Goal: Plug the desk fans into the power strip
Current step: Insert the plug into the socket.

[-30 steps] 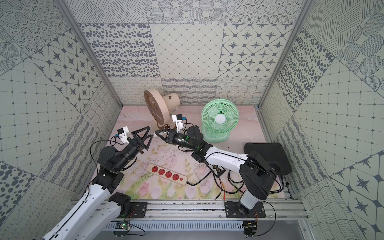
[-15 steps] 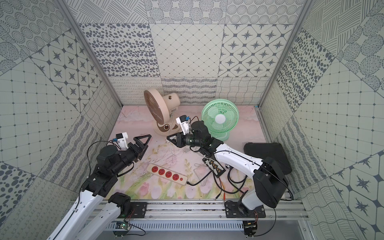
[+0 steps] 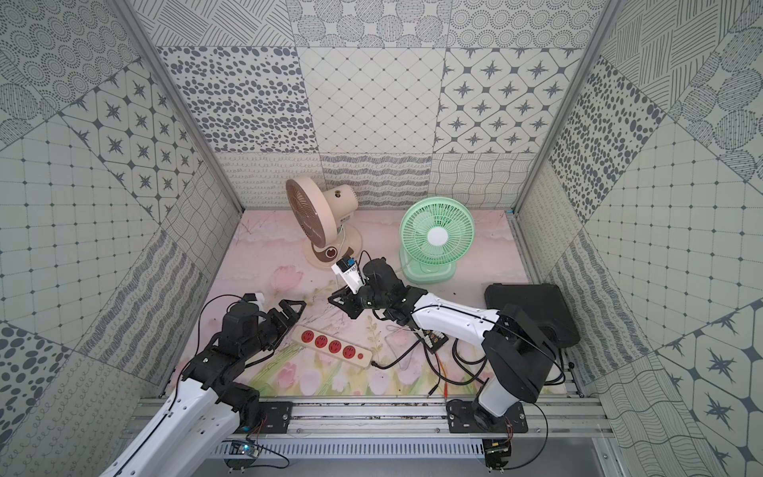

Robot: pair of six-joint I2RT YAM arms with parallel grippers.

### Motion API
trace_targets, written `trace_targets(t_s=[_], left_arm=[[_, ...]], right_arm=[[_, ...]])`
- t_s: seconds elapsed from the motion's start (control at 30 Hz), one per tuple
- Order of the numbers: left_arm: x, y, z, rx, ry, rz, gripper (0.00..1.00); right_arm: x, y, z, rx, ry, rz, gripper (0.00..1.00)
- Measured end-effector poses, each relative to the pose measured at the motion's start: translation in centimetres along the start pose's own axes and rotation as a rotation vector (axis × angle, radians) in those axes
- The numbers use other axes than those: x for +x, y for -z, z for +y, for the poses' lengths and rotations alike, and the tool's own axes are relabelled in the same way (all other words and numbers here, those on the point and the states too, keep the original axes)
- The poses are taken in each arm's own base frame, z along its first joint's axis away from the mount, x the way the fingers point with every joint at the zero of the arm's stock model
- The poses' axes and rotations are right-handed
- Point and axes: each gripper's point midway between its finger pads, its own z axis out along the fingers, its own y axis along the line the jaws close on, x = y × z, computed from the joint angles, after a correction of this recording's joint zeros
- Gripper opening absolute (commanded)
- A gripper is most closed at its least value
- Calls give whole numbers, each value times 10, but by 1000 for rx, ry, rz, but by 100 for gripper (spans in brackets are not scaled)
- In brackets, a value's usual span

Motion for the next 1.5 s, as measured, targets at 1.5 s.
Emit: trace_targets(t_s=[1.5], left_arm=[[-27,-14,38,-122,-94,-122,99]], right_arm=[[100,-76,23,-123,478,391,0]])
